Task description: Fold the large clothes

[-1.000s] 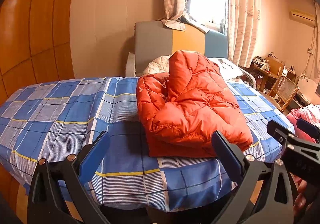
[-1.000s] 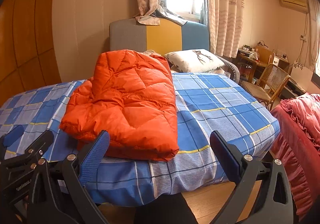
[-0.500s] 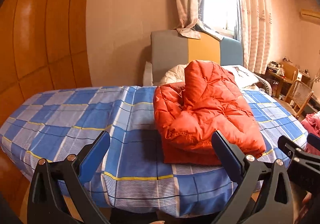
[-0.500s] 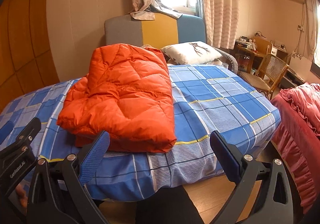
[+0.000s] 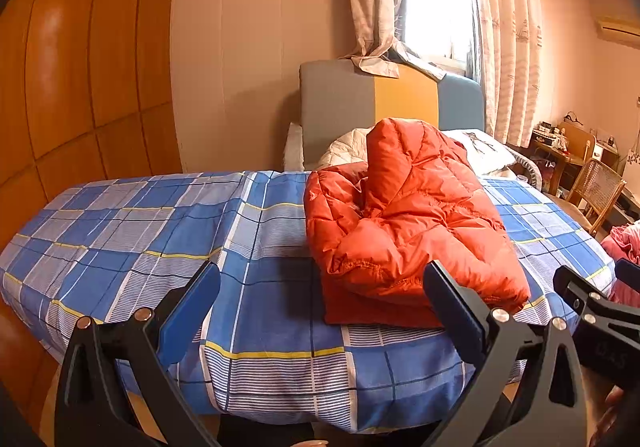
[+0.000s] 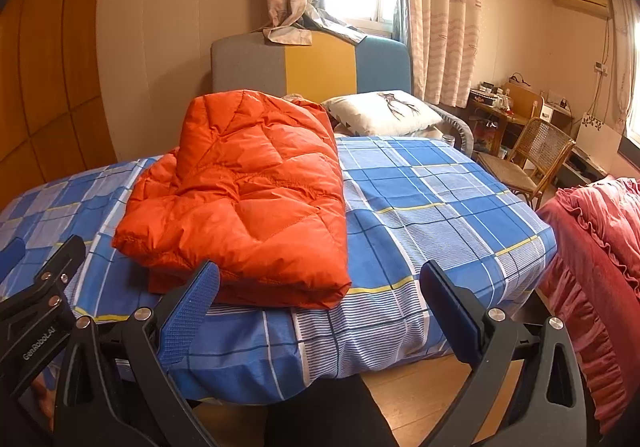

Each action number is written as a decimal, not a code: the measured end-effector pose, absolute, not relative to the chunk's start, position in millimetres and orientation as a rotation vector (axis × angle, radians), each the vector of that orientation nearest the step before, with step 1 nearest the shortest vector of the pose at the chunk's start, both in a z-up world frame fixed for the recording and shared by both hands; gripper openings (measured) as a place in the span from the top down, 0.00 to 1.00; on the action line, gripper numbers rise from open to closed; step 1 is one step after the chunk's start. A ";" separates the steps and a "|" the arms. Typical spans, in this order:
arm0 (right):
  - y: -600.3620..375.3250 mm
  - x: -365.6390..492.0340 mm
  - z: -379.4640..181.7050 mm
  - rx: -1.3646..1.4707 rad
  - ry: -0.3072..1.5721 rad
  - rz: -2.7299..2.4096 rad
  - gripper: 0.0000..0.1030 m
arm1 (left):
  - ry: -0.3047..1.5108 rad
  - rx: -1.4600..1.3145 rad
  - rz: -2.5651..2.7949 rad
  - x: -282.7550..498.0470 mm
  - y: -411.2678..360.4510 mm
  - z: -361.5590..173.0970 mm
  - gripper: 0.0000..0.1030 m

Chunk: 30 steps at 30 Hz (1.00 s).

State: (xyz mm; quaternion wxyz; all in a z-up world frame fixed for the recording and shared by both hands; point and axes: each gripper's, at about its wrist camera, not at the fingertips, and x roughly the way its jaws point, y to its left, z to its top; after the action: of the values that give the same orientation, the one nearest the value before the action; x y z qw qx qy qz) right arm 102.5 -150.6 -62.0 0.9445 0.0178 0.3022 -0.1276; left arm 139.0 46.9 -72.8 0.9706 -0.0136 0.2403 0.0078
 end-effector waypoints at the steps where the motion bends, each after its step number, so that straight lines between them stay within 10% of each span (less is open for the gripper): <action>1: -148.6 102.3 -61.8 0.030 0.613 -0.257 0.03 | 0.486 -0.029 0.013 138.9 47.3 -72.3 0.02; 30: -143.4 100.9 -64.4 0.014 0.599 -0.248 0.03 | 0.482 -0.010 -0.014 139.3 43.6 -73.0 0.02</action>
State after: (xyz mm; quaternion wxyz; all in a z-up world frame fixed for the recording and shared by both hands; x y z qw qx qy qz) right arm 100.9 -143.4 -64.4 0.9479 0.0071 0.2943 -0.1219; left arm 139.3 43.6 -73.0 0.9710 -0.0051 0.2388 -0.0069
